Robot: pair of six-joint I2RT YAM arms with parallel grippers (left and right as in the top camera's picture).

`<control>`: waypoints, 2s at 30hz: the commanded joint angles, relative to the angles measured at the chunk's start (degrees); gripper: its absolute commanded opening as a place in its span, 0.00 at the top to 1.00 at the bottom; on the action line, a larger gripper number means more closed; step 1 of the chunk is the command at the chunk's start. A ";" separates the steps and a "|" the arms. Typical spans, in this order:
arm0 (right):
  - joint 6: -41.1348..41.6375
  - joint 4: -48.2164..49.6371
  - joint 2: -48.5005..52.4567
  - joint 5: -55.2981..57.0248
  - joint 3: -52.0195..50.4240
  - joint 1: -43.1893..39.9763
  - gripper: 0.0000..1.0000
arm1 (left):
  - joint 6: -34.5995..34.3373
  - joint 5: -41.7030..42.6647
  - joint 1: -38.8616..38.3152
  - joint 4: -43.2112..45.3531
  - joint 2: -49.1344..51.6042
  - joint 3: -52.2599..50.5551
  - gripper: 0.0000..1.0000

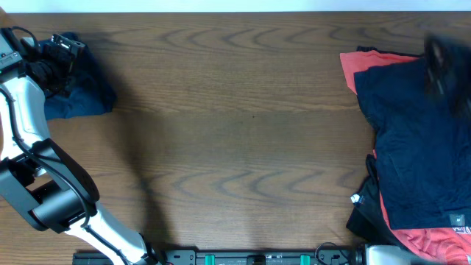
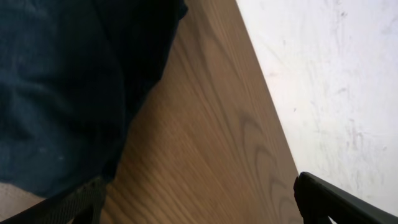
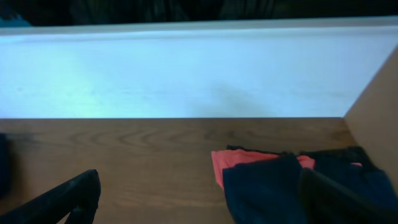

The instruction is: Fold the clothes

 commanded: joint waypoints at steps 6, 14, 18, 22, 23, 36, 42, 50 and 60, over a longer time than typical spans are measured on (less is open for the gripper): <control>-0.72 -1.51 -21.53 0.59 -25.14 0.22 0.01 | 1.36 0.83 -1.70 -1.64 -1.92 1.16 0.02; -0.72 -10.27 -34.84 0.61 -35.32 0.31 0.01 | 1.33 0.79 -2.01 -2.05 -1.90 1.16 0.02; -0.70 -10.21 -34.97 0.61 -35.32 0.31 0.01 | 1.33 0.79 -1.99 -2.05 -1.90 1.16 0.02; -0.70 -10.21 -34.97 0.61 -35.32 0.33 0.01 | 1.33 0.79 -2.01 -2.05 -1.90 1.16 0.02; -0.70 -10.21 -34.97 0.61 -35.32 0.33 0.01 | 1.33 0.79 -2.01 -2.05 -1.90 1.16 0.02; -0.70 -10.21 -34.99 0.61 -35.32 0.37 0.01 | 1.33 0.76 -2.01 -2.05 -1.90 1.16 0.02; -0.70 -10.21 -36.11 0.61 -35.32 0.37 0.01 | 1.33 0.79 -2.01 -2.05 -1.90 1.16 0.02; 3.63 1.79 -46.80 -2.99 -35.56 3.02 0.01 | 1.33 0.76 -2.01 -2.05 -1.90 1.16 0.02; -0.96 28.55 -65.35 -2.86 -58.12 2.93 0.01 | 1.33 0.79 -2.01 -2.05 -1.90 1.16 0.02</control>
